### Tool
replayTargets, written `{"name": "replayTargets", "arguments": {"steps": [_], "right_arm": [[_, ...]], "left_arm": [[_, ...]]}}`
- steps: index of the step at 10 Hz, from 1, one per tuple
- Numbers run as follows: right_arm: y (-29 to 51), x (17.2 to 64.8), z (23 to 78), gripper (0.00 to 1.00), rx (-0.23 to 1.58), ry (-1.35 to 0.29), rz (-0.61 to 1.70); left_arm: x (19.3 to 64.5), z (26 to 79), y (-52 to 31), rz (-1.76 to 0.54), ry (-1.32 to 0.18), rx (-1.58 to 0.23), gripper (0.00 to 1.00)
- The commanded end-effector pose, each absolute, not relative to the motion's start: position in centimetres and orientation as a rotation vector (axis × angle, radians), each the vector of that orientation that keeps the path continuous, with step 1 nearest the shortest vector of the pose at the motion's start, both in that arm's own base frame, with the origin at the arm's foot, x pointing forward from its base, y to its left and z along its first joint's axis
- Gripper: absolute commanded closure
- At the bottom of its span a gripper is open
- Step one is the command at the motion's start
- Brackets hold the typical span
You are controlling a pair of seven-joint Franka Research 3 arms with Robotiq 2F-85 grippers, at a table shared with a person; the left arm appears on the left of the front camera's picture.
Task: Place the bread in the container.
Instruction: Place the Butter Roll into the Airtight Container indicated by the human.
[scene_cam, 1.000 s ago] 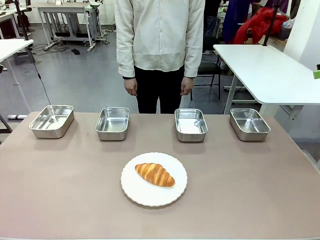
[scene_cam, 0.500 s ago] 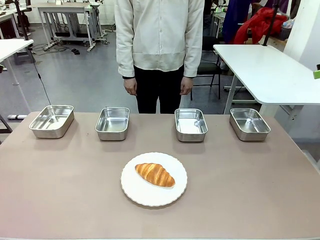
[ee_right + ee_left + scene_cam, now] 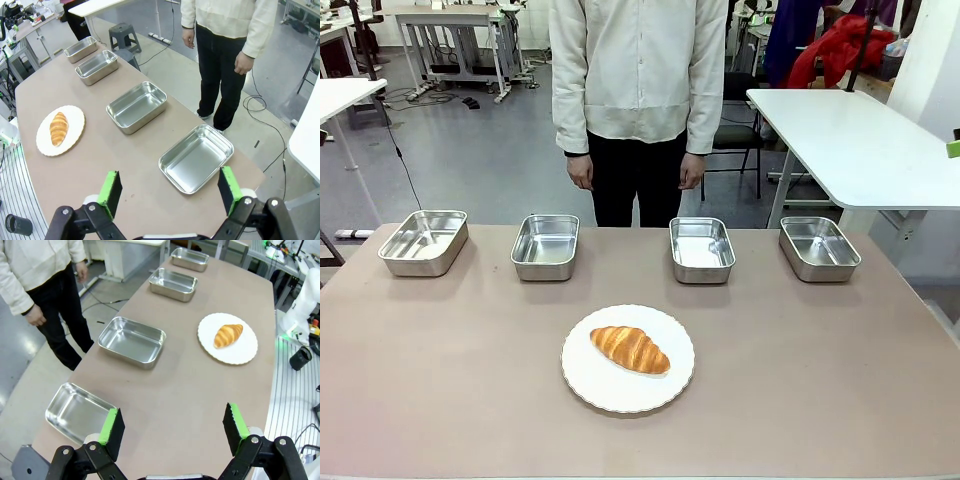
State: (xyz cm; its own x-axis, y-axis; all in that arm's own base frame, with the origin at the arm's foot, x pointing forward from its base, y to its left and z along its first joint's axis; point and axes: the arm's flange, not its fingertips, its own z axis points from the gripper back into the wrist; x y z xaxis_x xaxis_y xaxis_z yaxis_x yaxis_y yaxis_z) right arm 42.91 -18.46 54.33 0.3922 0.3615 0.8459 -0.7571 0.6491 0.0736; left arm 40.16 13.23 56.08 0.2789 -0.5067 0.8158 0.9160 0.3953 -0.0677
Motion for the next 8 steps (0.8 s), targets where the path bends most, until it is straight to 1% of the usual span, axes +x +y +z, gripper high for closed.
{"name": "replayTargets", "arguments": {"steps": [1,8], "right_arm": [[-18.34,42.99,54.43,0.00,0.503,-0.920,0.745],[-18.34,42.99,54.43,0.00,0.503,-0.920,0.745]], "left_arm": [[39.96,56.20,13.23,-1.040,-0.791,-0.605,0.00],[39.96,56.20,13.23,-1.040,-0.791,-0.605,0.00]]}}
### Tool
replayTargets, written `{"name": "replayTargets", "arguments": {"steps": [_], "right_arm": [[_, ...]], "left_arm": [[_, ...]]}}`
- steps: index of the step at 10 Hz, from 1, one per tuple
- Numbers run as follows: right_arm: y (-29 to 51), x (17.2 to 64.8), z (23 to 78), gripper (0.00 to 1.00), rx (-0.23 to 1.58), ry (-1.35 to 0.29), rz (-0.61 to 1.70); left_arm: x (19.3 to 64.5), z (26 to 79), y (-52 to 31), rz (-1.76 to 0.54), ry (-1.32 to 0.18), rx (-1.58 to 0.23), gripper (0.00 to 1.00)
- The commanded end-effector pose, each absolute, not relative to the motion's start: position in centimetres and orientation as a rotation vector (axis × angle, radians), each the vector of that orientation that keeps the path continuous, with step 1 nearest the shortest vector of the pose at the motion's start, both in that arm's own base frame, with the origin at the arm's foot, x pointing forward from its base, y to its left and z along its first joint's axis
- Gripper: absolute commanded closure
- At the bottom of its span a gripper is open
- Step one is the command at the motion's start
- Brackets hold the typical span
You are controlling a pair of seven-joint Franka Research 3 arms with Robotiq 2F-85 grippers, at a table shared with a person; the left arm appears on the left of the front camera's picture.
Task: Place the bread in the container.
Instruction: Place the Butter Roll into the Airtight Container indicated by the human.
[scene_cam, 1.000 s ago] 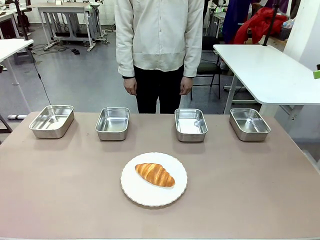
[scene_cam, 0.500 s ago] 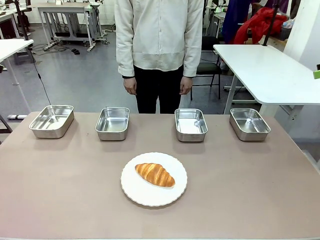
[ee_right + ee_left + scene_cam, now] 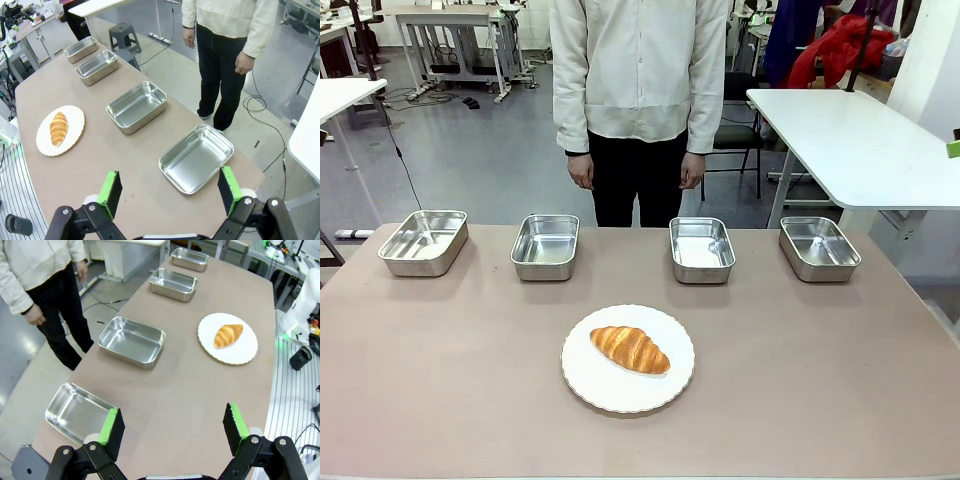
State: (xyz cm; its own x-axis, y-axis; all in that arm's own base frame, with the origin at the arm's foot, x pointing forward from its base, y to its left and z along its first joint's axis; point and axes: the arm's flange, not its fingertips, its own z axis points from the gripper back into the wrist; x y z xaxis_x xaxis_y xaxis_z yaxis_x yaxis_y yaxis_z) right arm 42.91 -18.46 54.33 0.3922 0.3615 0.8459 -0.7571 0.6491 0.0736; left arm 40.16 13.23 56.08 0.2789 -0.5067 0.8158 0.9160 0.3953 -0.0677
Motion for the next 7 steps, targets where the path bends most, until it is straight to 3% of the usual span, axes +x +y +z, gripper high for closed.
{"name": "replayTargets", "arguments": {"steps": [1,7], "right_arm": [[-18.34,42.99,54.43,0.00,0.503,-0.920,0.745],[-18.34,42.99,54.43,0.00,0.503,-0.920,0.745]], "left_arm": [[39.96,56.20,13.23,-1.040,-0.791,-0.605,0.00],[39.96,56.20,13.23,-1.040,-0.791,-0.605,0.00]]}}
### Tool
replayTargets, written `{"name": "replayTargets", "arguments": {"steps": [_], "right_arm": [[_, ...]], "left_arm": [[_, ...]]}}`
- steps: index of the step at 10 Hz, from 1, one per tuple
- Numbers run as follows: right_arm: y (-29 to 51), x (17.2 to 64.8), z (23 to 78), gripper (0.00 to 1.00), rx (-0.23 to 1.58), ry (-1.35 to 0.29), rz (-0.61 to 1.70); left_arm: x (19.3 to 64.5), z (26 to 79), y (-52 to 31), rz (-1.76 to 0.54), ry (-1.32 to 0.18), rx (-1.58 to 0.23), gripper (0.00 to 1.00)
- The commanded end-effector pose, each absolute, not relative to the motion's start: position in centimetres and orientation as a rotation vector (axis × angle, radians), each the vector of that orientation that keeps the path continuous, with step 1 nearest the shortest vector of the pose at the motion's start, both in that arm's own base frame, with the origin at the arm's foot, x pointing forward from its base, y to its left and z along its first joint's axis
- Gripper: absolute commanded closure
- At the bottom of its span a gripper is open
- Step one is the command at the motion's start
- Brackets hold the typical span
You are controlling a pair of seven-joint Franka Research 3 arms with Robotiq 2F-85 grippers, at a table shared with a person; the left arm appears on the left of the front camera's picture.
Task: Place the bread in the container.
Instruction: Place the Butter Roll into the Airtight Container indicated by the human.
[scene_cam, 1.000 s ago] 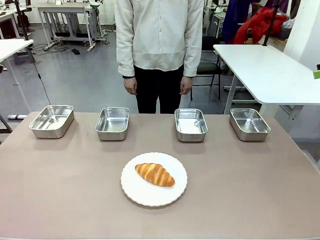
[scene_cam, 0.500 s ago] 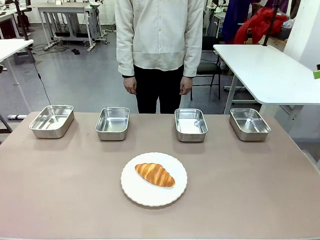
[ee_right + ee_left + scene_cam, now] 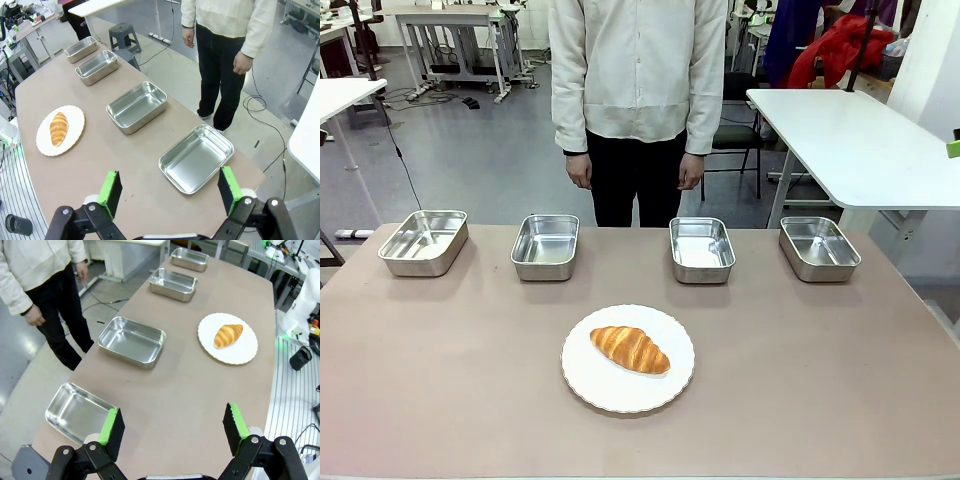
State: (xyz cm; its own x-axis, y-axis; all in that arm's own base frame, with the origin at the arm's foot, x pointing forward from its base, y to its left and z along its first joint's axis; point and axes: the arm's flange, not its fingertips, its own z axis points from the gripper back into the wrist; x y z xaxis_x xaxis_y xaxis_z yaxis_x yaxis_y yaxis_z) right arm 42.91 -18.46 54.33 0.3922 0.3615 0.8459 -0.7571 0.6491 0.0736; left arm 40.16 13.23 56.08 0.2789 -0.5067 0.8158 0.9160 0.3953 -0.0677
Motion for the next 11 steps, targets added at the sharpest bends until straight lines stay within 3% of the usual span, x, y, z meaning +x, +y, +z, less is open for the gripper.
{"name": "replayTargets", "arguments": {"steps": [1,11], "right_arm": [[-18.34,42.99,54.43,0.00,0.503,-0.920,0.745],[-18.34,42.99,54.43,0.00,0.503,-0.920,0.745]], "left_arm": [[39.96,56.20,13.23,-1.040,-0.791,-0.605,0.00],[39.96,56.20,13.23,-1.040,-0.791,-0.605,0.00]]}}
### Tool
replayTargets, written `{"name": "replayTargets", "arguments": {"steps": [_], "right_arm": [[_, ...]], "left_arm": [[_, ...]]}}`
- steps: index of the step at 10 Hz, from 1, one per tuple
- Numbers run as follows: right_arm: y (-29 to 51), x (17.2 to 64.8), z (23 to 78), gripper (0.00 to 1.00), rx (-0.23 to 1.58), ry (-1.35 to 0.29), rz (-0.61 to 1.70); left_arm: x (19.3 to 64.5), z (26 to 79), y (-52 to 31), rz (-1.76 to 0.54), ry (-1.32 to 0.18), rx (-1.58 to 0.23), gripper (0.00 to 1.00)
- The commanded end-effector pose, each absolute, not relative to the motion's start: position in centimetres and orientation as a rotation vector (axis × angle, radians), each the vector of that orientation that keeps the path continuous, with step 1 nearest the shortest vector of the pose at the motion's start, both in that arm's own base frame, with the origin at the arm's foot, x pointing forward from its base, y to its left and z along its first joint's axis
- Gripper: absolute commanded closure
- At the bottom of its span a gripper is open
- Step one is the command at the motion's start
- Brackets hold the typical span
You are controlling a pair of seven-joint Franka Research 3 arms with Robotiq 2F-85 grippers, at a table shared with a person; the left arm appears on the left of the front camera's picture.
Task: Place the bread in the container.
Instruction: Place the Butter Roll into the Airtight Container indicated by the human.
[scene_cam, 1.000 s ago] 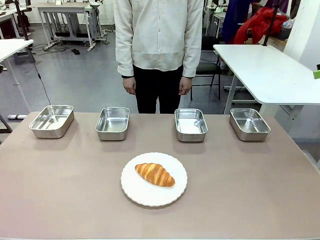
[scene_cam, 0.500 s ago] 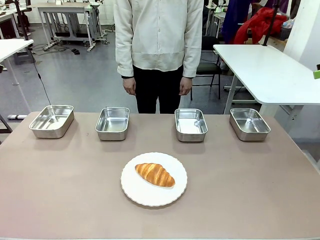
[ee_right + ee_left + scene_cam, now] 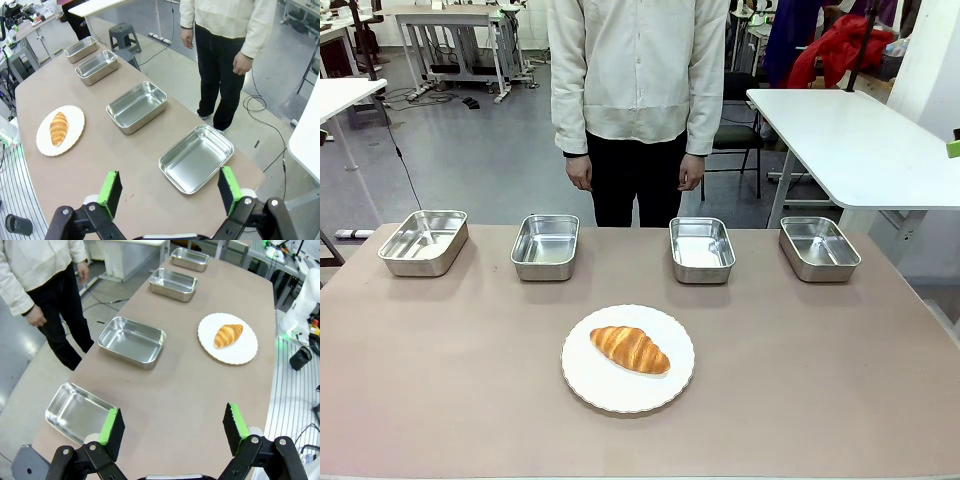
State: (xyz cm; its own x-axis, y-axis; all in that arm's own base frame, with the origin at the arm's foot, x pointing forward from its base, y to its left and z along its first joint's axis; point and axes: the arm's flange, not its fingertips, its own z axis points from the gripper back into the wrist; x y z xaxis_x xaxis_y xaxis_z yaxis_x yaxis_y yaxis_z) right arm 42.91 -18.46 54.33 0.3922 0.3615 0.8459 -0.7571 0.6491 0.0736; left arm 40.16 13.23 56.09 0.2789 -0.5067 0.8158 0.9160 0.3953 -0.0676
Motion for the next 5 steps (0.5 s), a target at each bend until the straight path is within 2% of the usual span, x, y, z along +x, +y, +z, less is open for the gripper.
{"name": "replayTargets", "arguments": {"steps": [1,5], "right_arm": [[-18.34,42.99,54.43,0.00,0.503,-0.920,0.745],[-18.34,42.99,54.43,0.00,0.503,-0.920,0.745]], "left_arm": [[39.96,56.20,13.23,-1.040,-0.791,-0.605,0.00],[39.96,56.20,13.23,-1.040,-0.791,-0.605,0.00]]}}
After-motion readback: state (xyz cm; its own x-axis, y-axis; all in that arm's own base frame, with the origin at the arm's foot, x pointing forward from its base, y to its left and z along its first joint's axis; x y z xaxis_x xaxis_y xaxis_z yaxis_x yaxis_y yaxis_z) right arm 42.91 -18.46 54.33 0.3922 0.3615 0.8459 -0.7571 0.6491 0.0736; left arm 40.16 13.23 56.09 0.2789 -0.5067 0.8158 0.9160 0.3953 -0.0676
